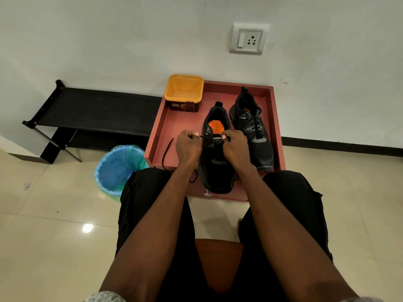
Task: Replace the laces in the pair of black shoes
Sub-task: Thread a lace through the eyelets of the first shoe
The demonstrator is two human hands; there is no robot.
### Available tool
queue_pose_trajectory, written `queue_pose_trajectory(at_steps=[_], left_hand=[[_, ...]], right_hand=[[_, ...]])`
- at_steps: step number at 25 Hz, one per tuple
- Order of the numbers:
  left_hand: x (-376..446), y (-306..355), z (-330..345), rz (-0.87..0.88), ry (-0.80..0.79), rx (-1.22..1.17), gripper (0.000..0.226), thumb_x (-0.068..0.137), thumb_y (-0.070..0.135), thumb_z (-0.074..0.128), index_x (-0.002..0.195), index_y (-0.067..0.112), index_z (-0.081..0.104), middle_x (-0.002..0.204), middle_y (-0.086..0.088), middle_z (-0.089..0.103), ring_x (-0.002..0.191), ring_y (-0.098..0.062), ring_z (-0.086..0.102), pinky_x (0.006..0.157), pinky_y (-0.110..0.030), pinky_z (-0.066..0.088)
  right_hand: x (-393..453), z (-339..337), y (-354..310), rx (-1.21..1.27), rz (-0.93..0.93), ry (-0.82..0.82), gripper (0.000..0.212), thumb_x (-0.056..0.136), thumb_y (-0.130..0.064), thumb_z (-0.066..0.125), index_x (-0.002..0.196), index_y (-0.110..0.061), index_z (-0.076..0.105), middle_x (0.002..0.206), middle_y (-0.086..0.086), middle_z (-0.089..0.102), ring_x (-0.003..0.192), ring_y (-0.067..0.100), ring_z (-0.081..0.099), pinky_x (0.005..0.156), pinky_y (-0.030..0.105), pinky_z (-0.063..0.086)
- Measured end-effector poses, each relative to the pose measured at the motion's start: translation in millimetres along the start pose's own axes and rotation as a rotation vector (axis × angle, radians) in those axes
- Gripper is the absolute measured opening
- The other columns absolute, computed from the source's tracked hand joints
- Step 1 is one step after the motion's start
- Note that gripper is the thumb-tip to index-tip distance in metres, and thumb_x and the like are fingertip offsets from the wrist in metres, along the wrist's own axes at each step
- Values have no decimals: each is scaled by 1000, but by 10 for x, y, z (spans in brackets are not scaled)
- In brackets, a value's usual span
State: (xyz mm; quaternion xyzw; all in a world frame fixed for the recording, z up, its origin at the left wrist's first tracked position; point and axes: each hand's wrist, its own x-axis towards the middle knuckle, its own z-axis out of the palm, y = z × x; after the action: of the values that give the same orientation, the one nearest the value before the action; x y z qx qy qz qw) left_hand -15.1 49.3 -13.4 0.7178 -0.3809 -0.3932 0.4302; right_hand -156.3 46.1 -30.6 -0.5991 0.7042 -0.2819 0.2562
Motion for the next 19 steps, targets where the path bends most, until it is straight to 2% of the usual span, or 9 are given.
queue_pose_trajectory(at_steps=[3, 5, 7, 9, 12, 14, 16, 18, 19], left_hand=[[74, 117, -244, -161, 110, -494, 11, 103, 13, 45, 109, 9, 53, 87, -10, 72, 71, -17, 70, 62, -25, 56], [92, 209, -406, -98, 329, -749, 9, 103, 11, 44, 110, 13, 50, 100, -14, 72, 81, -17, 73, 69, -22, 57], [72, 263, -493, 41, 532, -782, 14, 103, 11, 44, 116, 9, 49, 112, -14, 67, 95, -18, 71, 73, -19, 56], [37, 216, -456, 126, 492, -513, 27, 101, 8, 44, 128, 8, 44, 120, -10, 62, 99, -17, 68, 73, -20, 56], [-65, 67, -222, 199, -45, 80, 51, 97, 5, 49, 145, 19, 37, 135, -5, 55, 104, -21, 66, 85, -38, 59], [-113, 10, -92, 243, -253, 327, 45, 96, 6, 50, 139, 20, 49, 126, -7, 63, 100, -22, 66, 85, -43, 58], [-112, 8, -45, 294, -211, 470, 28, 93, 6, 49, 111, 16, 67, 103, -9, 71, 81, -21, 66, 71, -37, 56], [-123, 26, -65, 303, -127, 503, 20, 92, 4, 49, 89, 14, 66, 91, -8, 70, 72, -18, 60, 62, -31, 46], [-139, 60, -96, 314, -68, 497, 17, 93, 4, 49, 89, 12, 63, 91, -6, 66, 73, -16, 56, 63, -31, 45]], right_hand=[[2, -66, 3, 100, 47, -45, 31, 97, -15, 46, 115, -24, 70, 117, 6, 63, 95, 25, 61, 80, 43, 52], [-6, -108, 3, 126, 59, -76, 34, 98, -13, 44, 119, -23, 69, 122, 4, 62, 96, 23, 62, 79, 38, 51], [-2, -145, 3, 140, 57, -102, 37, 98, -10, 42, 122, -20, 68, 127, 6, 61, 103, 23, 61, 84, 38, 52], [5, -175, 10, 171, 73, -133, 45, 93, -5, 38, 123, -20, 68, 127, 8, 63, 104, 27, 63, 88, 45, 55], [29, -183, 64, 219, 75, -186, 53, 85, 1, 37, 120, -23, 70, 122, 5, 68, 107, 23, 65, 91, 44, 57], [48, -166, 117, 206, 61, -203, 55, 83, 3, 41, 117, -29, 70, 120, 2, 69, 105, 20, 67, 90, 44, 58], [58, -177, 153, 193, 63, -223, 59, 81, 3, 38, 119, -32, 68, 121, 4, 68, 98, 21, 68, 84, 45, 59], [56, -195, 176, 194, 63, -236, 62, 80, 3, 37, 120, -33, 68, 124, 3, 67, 96, 20, 69, 82, 45, 60], [49, -202, 176, 204, 66, -230, 61, 81, 3, 38, 120, -34, 68, 125, 1, 66, 100, 18, 68, 86, 44, 59]])
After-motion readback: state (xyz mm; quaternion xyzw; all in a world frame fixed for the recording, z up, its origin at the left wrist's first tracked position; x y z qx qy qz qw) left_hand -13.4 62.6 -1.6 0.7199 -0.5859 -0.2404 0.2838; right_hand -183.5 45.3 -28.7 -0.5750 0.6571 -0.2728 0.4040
